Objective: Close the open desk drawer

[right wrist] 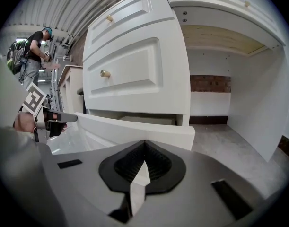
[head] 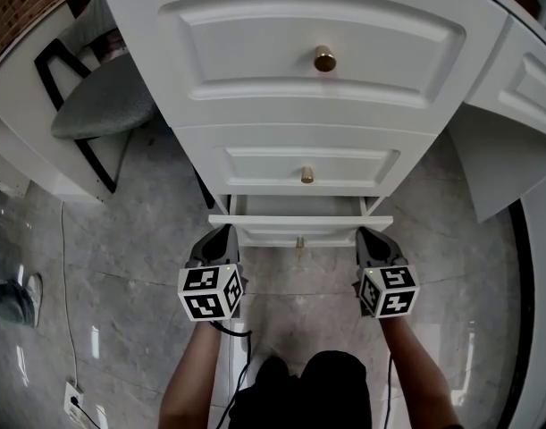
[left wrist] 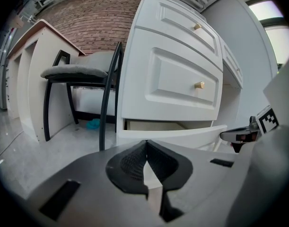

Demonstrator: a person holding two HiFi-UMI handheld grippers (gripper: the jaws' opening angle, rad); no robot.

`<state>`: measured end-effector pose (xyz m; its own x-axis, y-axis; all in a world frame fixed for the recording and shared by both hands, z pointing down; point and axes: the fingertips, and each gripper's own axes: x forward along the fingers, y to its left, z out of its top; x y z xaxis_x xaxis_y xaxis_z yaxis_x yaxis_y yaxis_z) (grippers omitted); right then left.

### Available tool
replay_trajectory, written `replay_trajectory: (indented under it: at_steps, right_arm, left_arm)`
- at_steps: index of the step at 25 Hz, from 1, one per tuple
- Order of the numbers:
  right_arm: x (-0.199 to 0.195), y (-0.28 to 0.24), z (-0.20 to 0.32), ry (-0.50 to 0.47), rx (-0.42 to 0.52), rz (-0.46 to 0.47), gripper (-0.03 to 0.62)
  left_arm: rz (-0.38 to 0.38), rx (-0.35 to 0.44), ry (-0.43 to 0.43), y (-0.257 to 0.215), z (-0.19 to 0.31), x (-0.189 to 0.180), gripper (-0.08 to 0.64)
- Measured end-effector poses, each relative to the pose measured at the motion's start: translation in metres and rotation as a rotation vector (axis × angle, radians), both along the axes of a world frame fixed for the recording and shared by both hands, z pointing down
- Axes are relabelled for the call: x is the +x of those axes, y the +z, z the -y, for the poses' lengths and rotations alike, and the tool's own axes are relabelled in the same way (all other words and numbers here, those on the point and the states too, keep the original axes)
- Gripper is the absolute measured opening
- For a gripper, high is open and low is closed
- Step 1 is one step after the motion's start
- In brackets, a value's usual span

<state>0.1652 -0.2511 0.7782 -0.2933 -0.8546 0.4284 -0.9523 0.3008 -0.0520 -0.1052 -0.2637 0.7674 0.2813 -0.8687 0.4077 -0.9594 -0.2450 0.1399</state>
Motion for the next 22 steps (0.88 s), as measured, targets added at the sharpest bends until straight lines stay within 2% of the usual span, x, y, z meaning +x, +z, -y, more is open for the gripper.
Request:
replay_trajectory:
  at_steps: [12,22]
  right_arm:
    - [0.000,0.000,0.018,0.006,0.022,0.032,0.005]
    - [0.001,0.001,0.035,0.019,0.025,-0.001,0.005]
  left_arm:
    - [0.003,0.028,0.007,-0.001,0.019,0.001,0.009]
    - [-0.014,0.024,-0.014,0.000,0.035,0.000,0.009]
